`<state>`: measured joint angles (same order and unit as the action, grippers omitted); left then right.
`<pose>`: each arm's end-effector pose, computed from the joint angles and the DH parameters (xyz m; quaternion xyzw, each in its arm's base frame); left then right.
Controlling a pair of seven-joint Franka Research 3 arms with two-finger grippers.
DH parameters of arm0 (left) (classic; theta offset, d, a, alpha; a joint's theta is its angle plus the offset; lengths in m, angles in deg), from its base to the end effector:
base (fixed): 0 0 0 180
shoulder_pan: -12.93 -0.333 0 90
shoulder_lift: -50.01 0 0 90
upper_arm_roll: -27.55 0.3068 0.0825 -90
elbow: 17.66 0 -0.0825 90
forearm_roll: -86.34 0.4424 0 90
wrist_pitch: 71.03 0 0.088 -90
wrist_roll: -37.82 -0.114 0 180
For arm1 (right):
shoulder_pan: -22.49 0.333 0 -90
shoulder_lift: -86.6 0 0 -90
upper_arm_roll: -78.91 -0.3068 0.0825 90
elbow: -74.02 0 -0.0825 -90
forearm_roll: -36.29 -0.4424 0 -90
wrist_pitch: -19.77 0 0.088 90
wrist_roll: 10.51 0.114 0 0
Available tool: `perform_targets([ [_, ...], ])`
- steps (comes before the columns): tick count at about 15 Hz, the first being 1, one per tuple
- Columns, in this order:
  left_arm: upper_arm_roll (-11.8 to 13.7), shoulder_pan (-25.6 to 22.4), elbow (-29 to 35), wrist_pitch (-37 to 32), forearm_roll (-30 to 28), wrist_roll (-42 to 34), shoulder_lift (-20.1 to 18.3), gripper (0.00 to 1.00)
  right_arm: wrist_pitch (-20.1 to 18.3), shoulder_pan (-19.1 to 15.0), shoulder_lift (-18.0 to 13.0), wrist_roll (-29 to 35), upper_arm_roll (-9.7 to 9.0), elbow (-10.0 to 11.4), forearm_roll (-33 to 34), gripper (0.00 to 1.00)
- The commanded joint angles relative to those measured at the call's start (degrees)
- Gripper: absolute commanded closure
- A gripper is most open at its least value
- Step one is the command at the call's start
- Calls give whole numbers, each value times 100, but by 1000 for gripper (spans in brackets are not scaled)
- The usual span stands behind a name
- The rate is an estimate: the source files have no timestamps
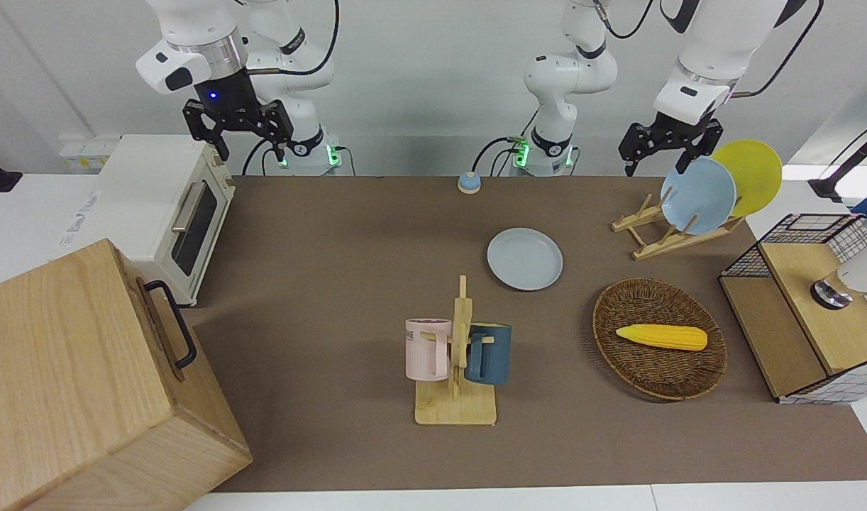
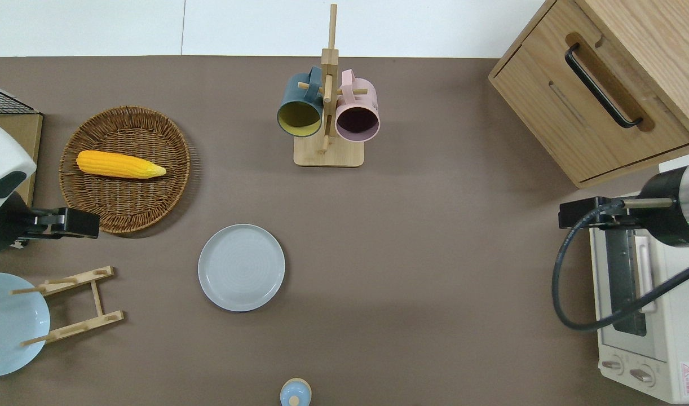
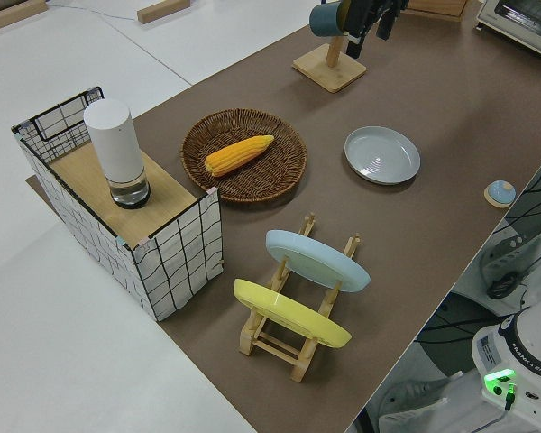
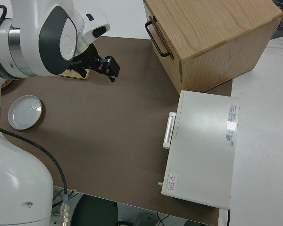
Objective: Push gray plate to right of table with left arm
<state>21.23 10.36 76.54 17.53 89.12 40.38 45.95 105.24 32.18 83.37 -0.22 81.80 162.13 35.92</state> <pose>0.5871 -0.0348 0.6098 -0.9995 0.0099 0.0124 0.0289 0.5834 0.0695 0.6525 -0.9995 0.0301 -0.0044 0.0053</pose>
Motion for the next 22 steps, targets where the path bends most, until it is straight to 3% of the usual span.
perform_targets([
  [1, -1, -51, 667, 678, -5, -28, -7, 9, -65, 42, 33, -19, 27, -57, 2, 5],
  [9, -80, -42, 2127, 2358, -321, 394, 10, 9, -65, 33, 33, -19, 27, -57, 2, 5],
  [11, -71, -51, 2539, 2683, -628, 385, 10, 9, -65, 33, 32, -19, 27, -57, 2, 5],
  [22, -80, -42, 3727, 3633, -910, 315, -42, 13, -65, 33, 33, -19, 27, -57, 2, 5],
])
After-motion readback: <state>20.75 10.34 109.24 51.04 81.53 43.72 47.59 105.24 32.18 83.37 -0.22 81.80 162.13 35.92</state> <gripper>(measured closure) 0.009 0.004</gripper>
